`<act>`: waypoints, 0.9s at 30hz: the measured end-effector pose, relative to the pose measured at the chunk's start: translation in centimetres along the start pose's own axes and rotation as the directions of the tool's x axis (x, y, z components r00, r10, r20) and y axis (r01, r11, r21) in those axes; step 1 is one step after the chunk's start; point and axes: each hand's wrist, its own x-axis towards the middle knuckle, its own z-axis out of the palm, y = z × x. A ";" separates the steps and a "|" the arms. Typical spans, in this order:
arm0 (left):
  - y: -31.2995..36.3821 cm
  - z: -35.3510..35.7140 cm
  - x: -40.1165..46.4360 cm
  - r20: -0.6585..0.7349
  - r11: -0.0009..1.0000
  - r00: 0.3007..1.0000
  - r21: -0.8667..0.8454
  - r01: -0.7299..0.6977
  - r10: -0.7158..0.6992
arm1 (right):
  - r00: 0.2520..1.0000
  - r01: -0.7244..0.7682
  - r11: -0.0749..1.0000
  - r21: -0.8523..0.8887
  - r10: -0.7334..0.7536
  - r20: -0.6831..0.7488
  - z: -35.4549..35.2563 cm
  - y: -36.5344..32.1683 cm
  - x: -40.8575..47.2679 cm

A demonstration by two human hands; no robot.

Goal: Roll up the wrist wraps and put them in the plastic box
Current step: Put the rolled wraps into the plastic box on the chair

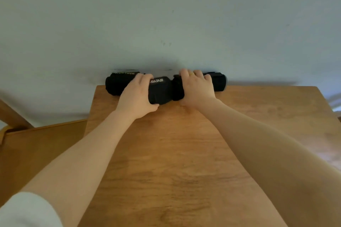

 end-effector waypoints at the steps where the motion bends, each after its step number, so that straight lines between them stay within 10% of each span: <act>1: 0.7 -0.8 -0.5 -0.017 0.992 0.999 -0.122 0.034 -0.037 | 0.999 -0.040 0.992 0.119 0.043 -0.024 -0.5 0.8 -0.8; 7: 8.7 -3.6 -4.2 -0.105 0.915 0.993 -0.404 0.005 -0.052 | 0.981 -0.129 0.761 0.636 0.190 -0.029 -3.9 6.5 -9.4; 27: 58.7 17.9 -15.1 0.121 0.889 0.935 -0.370 -0.268 0.333 | 0.825 -0.452 0.607 0.654 0.563 0.048 -3.4 47.5 -49.9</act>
